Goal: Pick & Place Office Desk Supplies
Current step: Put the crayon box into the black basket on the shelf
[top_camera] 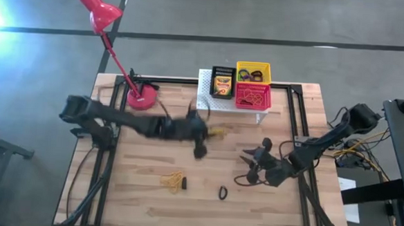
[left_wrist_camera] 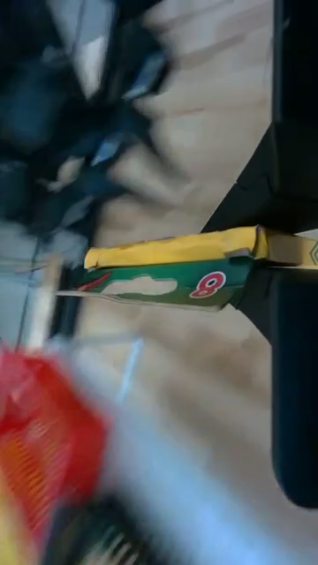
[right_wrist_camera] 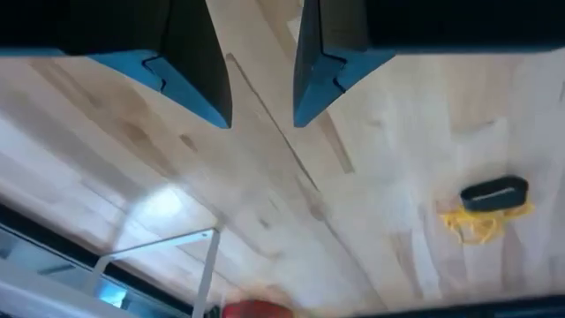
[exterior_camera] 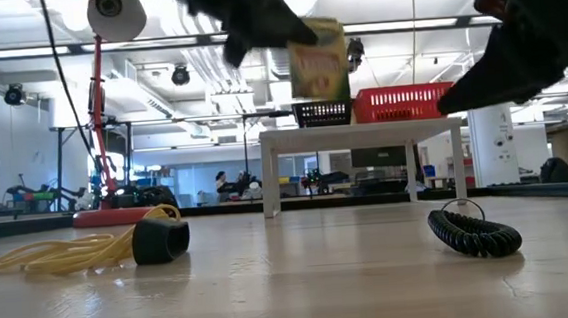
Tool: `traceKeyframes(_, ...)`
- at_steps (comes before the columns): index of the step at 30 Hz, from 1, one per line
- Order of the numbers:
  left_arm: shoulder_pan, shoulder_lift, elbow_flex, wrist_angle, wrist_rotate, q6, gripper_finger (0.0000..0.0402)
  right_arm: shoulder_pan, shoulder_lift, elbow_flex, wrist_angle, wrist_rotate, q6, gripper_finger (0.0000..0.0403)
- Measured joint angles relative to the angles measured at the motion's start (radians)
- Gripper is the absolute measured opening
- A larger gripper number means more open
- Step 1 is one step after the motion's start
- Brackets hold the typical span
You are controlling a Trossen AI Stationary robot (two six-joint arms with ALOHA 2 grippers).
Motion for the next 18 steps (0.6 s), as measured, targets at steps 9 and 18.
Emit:
traceKeyframes(9,0.400,0.039,0.423,-0.325,0.337,0.215,0.0033,-0.006,0.051,-0.102,0.299,0.045,-0.066,0.0121)
traceKeyframes(18,0.661,0.287,0.687,-0.409,0.695,0.225,0.0033,-0.013,0.079,-0.105,0.384,0.063,-0.112,0.0121)
